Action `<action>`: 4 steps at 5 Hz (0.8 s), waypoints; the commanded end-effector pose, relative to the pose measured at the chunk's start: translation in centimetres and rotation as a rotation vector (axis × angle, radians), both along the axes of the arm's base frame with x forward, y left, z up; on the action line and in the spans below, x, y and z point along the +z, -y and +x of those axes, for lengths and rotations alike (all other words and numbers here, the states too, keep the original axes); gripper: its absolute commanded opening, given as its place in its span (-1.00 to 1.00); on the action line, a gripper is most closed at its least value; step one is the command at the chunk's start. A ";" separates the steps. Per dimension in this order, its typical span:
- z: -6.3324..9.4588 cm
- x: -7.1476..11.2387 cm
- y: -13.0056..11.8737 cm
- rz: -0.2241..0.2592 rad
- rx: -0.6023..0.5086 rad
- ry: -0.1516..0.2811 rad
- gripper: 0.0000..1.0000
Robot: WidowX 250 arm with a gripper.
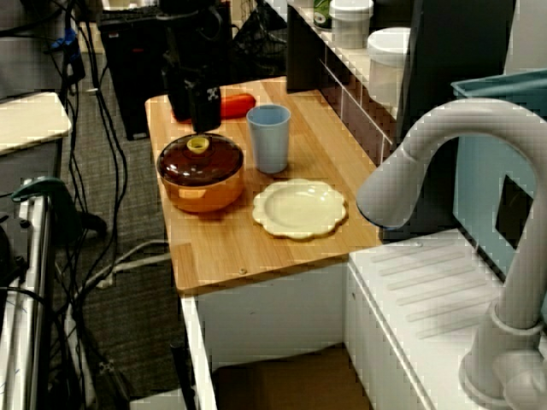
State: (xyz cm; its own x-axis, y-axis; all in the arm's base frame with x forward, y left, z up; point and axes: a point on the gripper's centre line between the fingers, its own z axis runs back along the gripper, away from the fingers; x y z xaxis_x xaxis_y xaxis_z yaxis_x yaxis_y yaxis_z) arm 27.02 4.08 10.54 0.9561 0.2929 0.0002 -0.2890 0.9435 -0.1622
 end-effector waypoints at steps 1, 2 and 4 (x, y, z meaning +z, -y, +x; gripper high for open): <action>2.5 1.9 -1.9 0.067 -0.024 0.099 1.00; 3.7 1.1 -3.4 0.090 -0.022 0.102 1.00; 4.1 1.7 -1.8 0.087 -0.100 0.106 1.00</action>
